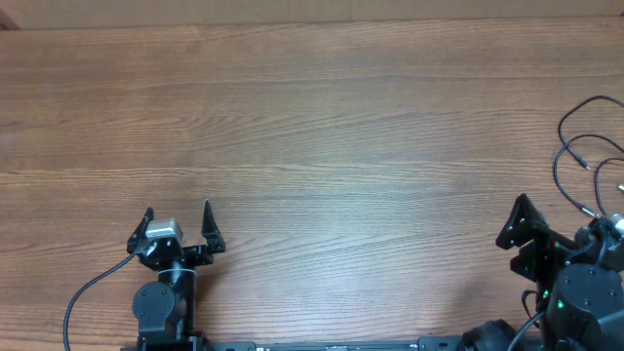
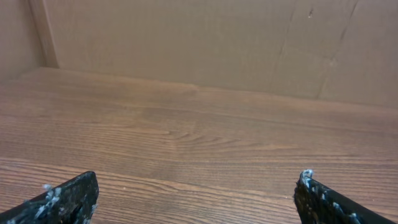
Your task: Untangle cables
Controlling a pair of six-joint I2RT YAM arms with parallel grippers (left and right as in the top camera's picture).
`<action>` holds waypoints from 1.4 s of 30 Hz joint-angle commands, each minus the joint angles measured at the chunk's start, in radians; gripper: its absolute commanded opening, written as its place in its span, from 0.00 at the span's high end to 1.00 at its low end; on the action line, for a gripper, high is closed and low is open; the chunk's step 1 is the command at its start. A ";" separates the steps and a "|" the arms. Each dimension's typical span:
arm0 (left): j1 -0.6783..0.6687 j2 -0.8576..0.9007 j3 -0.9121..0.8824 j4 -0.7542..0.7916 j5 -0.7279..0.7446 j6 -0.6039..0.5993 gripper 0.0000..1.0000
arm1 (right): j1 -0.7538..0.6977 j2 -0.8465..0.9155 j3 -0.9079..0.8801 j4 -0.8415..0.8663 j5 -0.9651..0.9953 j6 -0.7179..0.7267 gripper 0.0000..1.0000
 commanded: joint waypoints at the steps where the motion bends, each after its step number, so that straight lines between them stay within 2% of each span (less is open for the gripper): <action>1: 0.006 -0.010 -0.004 0.001 0.008 -0.010 0.00 | -0.032 -0.055 -0.006 -0.018 -0.077 0.004 0.00; 4: 0.006 -0.010 -0.004 0.001 0.008 -0.010 0.01 | -0.095 -0.119 -0.011 -0.017 -0.145 0.004 0.00; 9: 0.006 -0.010 -0.004 0.001 0.008 -0.010 0.00 | -0.208 -0.199 -0.011 -0.013 -0.145 0.002 0.00; 11: 0.006 -0.010 -0.004 0.001 0.008 -0.010 0.00 | -0.246 -0.218 -0.019 -0.001 -0.148 -0.042 0.00; 13: 0.006 -0.010 -0.004 0.001 0.008 -0.010 0.00 | -0.290 -0.242 -0.047 0.058 -0.196 -0.185 0.00; 16: 0.006 -0.010 -0.004 0.001 0.008 -0.010 0.00 | -0.375 -0.300 -0.138 0.239 -0.343 -0.439 0.00; 19: 0.006 -0.010 -0.004 0.001 0.008 -0.010 0.00 | -0.444 -0.371 -0.259 0.426 -0.497 -0.550 0.00; 26: 0.006 -0.010 -0.004 0.001 0.008 -0.010 0.00 | -0.506 -0.422 -0.589 0.871 -0.788 -0.552 0.00; 30: 0.006 -0.010 -0.004 0.001 0.008 -0.010 0.00 | -0.506 -0.422 -0.698 1.019 -0.845 -0.551 0.00; 37: 0.006 -0.010 -0.004 0.001 0.008 -0.010 0.01 | -0.506 -0.422 -0.792 1.123 -0.839 -0.551 0.00; 42: 0.006 -0.010 -0.004 0.001 0.008 -0.010 0.01 | -0.504 -0.422 -0.852 1.201 -0.794 -0.498 0.00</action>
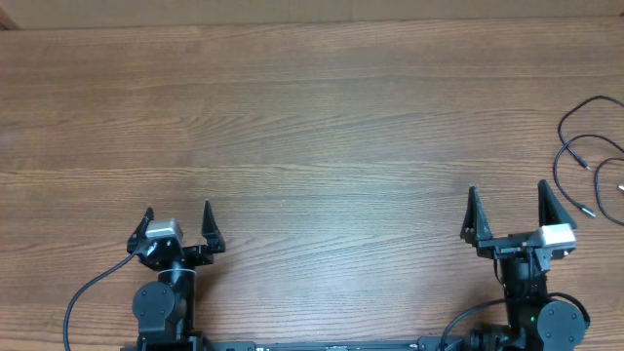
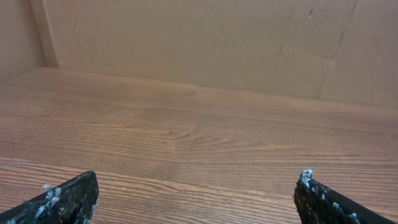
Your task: Untangle cables
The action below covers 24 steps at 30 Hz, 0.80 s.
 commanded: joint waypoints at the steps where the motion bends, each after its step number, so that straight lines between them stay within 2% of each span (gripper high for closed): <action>1: 0.006 -0.010 -0.004 0.001 0.007 -0.010 0.00 | -0.003 -0.008 -0.047 0.043 0.021 0.031 0.00; 6: 0.006 -0.010 -0.004 0.001 0.007 -0.010 0.01 | 0.018 -0.008 -0.131 0.156 0.024 0.041 0.00; 13: 0.006 -0.010 -0.004 0.001 0.007 -0.010 0.00 | 0.087 -0.009 -0.135 0.135 0.147 0.117 0.00; 15: 0.006 -0.010 -0.004 0.001 0.007 -0.010 0.00 | 0.098 -0.009 -0.135 0.119 0.172 0.125 0.00; 20: 0.006 -0.010 -0.004 0.001 0.007 -0.010 0.00 | 0.098 -0.009 -0.135 0.007 0.236 0.295 0.00; 24: 0.006 -0.010 -0.004 0.001 0.007 -0.010 0.00 | 0.098 -0.009 -0.135 -0.079 0.235 0.296 0.00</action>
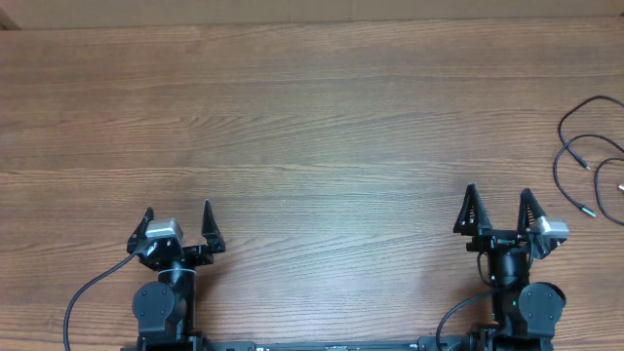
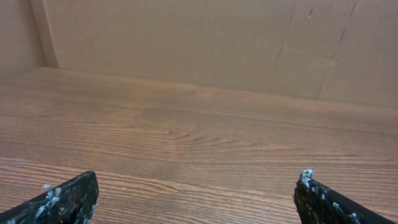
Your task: Untangle cables
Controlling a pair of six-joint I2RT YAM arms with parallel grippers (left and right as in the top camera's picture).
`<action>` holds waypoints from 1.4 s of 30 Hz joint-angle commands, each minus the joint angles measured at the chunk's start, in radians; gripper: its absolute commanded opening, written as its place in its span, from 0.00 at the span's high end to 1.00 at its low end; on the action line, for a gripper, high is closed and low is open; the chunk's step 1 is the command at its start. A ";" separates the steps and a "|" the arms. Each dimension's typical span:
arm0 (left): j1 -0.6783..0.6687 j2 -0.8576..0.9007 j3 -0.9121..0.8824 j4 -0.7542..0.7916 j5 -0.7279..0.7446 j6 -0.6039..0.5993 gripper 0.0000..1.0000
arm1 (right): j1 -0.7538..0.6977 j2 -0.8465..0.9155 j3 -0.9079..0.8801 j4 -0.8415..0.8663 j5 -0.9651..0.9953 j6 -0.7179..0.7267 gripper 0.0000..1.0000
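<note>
Thin black cables [image 1: 589, 156] lie in loose loops at the table's far right edge, partly cut off by the frame. My right gripper [image 1: 498, 198] stands open near the front edge, to the left of the cables and apart from them. My left gripper [image 1: 177, 214] is open at the front left, far from the cables. In the left wrist view its fingertips [image 2: 73, 191] are spread wide over bare wood, with nothing between them.
A wooden table [image 1: 312, 127] fills the overhead view. A brown cardboard wall [image 2: 205, 43] stands along the table's far side in the left wrist view. A black lead [image 1: 93, 292] runs from the left arm's base at the front edge.
My right gripper's jaws stand a little closer together and the arm's base sits slightly lower and to the left. The left arm and the cables have not moved.
At first my right arm was folded at the far right edge beside the cables, turned sideways. Then it stood facing forward near the front edge, open, left of the cables. Now it remains there with a slightly narrower opening. The left arm stayed still throughout.
</note>
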 commanded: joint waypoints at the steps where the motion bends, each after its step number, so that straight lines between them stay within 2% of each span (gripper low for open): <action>1: 0.006 -0.010 -0.003 0.001 0.007 -0.010 0.00 | 0.005 -0.008 -0.011 -0.039 0.032 0.050 0.00; 4: 0.006 -0.010 -0.003 0.001 0.007 -0.010 0.00 | 0.005 -0.008 -0.011 -0.106 0.032 0.050 0.00; 12: 0.006 -0.010 -0.003 0.001 0.007 -0.010 0.00 | 0.005 -0.008 -0.011 -0.107 0.031 -0.034 0.00; 17: 0.006 -0.010 -0.003 0.001 0.007 -0.010 0.00 | 0.005 -0.008 -0.011 -0.107 0.028 -0.137 0.00; 25: 0.006 -0.010 -0.003 0.001 0.007 -0.010 0.00 | 0.005 -0.008 -0.011 -0.107 0.019 -0.169 0.00; 29: 0.006 -0.010 -0.003 0.001 0.007 -0.010 0.01 | 0.005 -0.008 -0.011 -0.106 0.010 -0.268 0.00; 42: 0.006 -0.010 -0.003 0.001 0.007 -0.010 0.00 | 0.005 -0.008 -0.011 -0.106 0.013 -0.270 0.00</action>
